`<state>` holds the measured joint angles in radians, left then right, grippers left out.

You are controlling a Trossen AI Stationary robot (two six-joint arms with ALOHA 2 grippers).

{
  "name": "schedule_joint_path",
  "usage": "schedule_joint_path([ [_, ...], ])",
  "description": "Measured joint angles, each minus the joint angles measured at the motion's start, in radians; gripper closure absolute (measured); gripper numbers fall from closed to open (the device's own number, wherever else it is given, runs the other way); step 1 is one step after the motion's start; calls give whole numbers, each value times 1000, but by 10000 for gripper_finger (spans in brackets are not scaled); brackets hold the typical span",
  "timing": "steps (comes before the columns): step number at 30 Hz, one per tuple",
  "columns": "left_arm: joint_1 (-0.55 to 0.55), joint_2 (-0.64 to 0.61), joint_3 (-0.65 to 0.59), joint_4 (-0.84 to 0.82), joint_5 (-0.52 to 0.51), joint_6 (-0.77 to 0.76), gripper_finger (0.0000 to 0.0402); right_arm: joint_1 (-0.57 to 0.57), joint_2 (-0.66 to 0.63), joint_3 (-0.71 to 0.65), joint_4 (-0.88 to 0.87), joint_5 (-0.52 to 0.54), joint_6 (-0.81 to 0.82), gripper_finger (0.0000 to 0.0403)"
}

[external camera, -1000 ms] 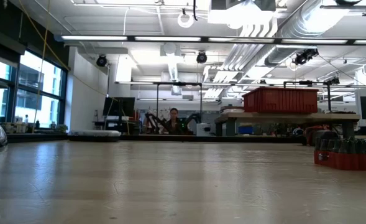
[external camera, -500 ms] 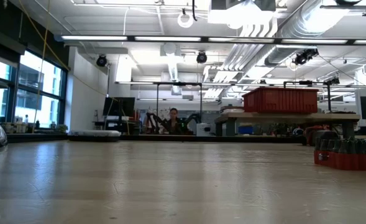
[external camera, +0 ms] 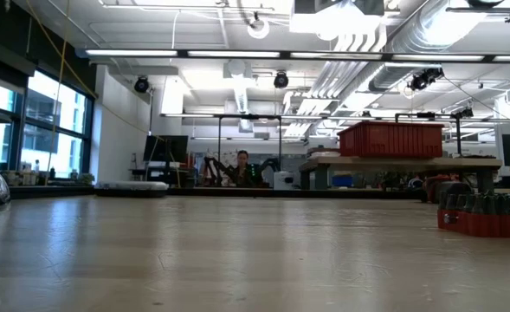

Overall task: Coil cords
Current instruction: Coil the blue wire onto the spool

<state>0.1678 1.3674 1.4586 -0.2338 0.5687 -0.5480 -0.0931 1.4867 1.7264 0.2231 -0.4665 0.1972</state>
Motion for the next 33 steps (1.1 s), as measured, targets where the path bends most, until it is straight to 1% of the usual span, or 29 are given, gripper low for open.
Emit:
schedule_joint_path([
  [3,-9,-47,0,-45,-19,-20,400,-14,-12,0,-23,21,-8,403],
  [6,-18,-79,0,-43,-29,-62,401,-29,-11,0,-28,36,-6,403],
  [9,-33,-105,0,-49,-45,-95,401,-41,-11,0,-80,46,-14,403],
  [15,-50,-163,0,-150,-113,-105,401,-61,-14,0,-190,48,-35,403],
  [22,-51,-241,1,-254,-144,-141,402,-99,-55,0,-249,55,-49,403],
  [26,-50,-255,1,-258,-149,-160,401,-99,-63,0,-297,56,-57,403],
  [30,-51,-250,18,-262,-134,-182,401,-99,-63,0,-394,58,-64,403],
  [33,-44,-246,37,-299,-132,-182,401,-99,-63,0,-461,40,-66,403],
])
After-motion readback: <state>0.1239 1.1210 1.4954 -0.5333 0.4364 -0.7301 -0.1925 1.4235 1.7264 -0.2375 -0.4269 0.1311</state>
